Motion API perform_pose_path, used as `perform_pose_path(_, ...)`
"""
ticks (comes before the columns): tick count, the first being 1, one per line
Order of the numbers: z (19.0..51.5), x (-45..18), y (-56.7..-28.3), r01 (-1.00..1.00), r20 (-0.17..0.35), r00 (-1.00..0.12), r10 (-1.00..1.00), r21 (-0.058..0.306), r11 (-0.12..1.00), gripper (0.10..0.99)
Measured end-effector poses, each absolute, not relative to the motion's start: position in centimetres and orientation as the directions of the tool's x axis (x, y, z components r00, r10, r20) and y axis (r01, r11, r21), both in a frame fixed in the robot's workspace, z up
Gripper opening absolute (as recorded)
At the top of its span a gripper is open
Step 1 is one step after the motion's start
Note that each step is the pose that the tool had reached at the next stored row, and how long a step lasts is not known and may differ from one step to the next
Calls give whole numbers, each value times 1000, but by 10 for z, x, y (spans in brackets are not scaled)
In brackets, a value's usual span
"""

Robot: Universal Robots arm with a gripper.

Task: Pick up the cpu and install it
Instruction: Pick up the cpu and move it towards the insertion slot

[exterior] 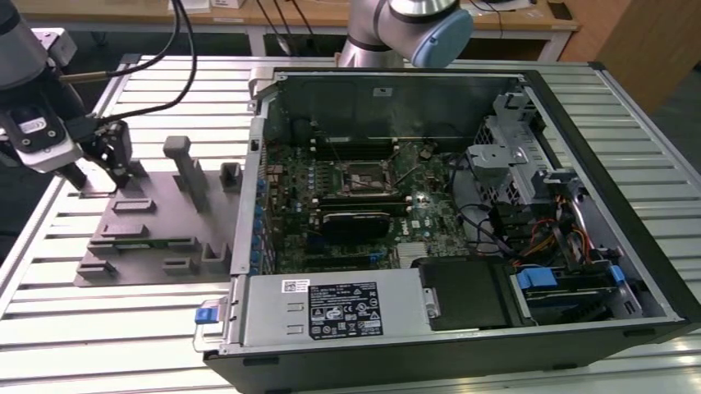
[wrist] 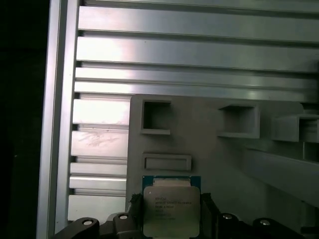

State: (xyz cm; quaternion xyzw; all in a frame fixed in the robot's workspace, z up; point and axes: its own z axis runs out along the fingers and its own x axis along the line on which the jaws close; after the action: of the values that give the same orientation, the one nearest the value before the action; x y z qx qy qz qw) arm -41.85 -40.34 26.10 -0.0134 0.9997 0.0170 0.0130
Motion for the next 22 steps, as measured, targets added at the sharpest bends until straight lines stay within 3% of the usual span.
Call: perform_pose_path(22,323,-418,-403,-27,-30,-999,-27,34,999,545)
